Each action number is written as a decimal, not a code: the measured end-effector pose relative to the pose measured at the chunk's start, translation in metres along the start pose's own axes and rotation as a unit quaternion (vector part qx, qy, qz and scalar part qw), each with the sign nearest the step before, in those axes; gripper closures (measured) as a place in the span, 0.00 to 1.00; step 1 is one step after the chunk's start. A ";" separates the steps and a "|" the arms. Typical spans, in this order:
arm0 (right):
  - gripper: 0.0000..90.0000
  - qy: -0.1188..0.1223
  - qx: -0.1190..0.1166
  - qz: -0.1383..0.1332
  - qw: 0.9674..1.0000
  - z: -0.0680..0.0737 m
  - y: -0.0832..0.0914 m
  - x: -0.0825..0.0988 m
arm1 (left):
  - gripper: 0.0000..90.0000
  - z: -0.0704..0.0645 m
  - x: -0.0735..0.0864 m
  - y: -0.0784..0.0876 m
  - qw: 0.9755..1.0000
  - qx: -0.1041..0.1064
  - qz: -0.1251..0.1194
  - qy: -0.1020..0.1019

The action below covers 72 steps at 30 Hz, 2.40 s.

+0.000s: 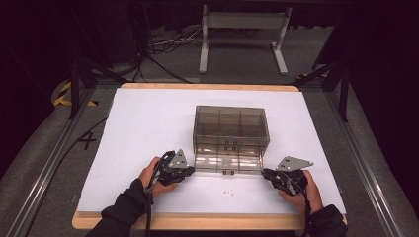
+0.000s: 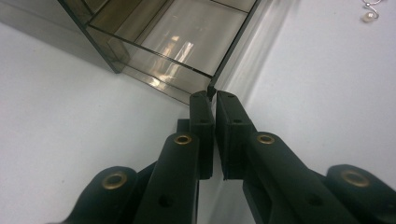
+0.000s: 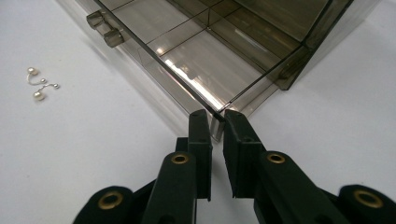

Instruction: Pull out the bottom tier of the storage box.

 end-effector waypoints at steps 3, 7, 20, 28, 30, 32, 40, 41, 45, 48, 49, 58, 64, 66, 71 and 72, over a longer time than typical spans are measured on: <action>0.91 0.003 -0.002 0.004 1.000 0.003 0.001 0.001 | 0.95 0.000 0.001 0.000 1.000 0.001 0.001 0.002; 0.91 0.002 -0.005 0.004 1.000 0.004 0.002 0.002 | 0.95 0.000 0.001 0.000 1.000 0.001 0.003 -0.001; 0.92 0.008 -0.013 0.008 1.000 0.009 0.006 0.005 | 0.95 -0.006 0.003 0.003 1.000 0.003 0.002 -0.001; 0.92 0.010 -0.016 0.008 1.000 0.011 0.008 0.007 | 0.95 -0.011 0.005 0.004 1.000 0.008 0.002 -0.001; 0.92 0.010 -0.015 0.009 1.000 0.011 0.009 0.007 | 0.95 -0.012 0.005 0.005 1.000 0.008 0.003 -0.003; 0.92 0.012 -0.015 0.009 1.000 0.012 0.010 0.007 | 0.95 -0.013 0.005 0.005 1.000 0.008 0.002 -0.002; 0.92 0.013 -0.011 0.010 1.000 0.013 0.011 0.008 | 0.95 -0.015 0.006 0.006 1.000 0.012 0.002 -0.002; 0.92 0.013 -0.012 0.011 1.000 0.013 0.011 0.008 | 0.95 -0.015 0.006 0.006 1.000 0.012 0.002 -0.002; 0.92 0.012 -0.015 0.011 1.000 0.014 0.011 0.008 | 0.95 -0.016 0.007 0.006 1.000 0.013 0.001 -0.002; 0.92 0.014 -0.016 0.013 1.000 0.014 0.012 0.008 | 0.95 -0.017 0.007 0.006 1.000 0.014 -0.001 -0.001; 0.91 0.015 -0.016 0.014 1.000 0.014 0.012 0.008 | 0.95 -0.017 0.007 0.006 1.000 0.014 -0.001 -0.001; 0.91 0.016 -0.018 0.003 1.000 0.016 0.016 0.004 | 0.95 -0.019 0.007 0.007 1.000 0.015 0.001 -0.005; 0.90 0.016 -0.018 0.006 1.000 0.017 0.016 0.004 | 0.96 -0.021 0.007 0.008 1.000 0.016 0.002 -0.008; 0.90 0.016 -0.018 0.005 1.000 0.017 0.016 0.004 | 0.96 -0.022 0.008 0.008 1.000 0.017 0.001 -0.006; 0.90 0.015 -0.021 0.005 1.000 0.018 0.016 0.004 | 0.95 -0.023 0.008 0.009 1.000 0.018 -0.001 -0.007; 0.90 0.016 -0.020 0.005 1.000 0.018 0.017 0.004 | 0.95 -0.024 0.008 0.009 1.000 0.018 -0.004 -0.005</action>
Point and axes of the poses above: each handheld gripper's, and its own axes: y roughly backward along the jaws, x roughly out of its underside, z roughly to its left, the point moved 7 cm from there along -y, roughly forward along the jaws, and after that the axes turned 1 degree about x, right-handed, at the moved point
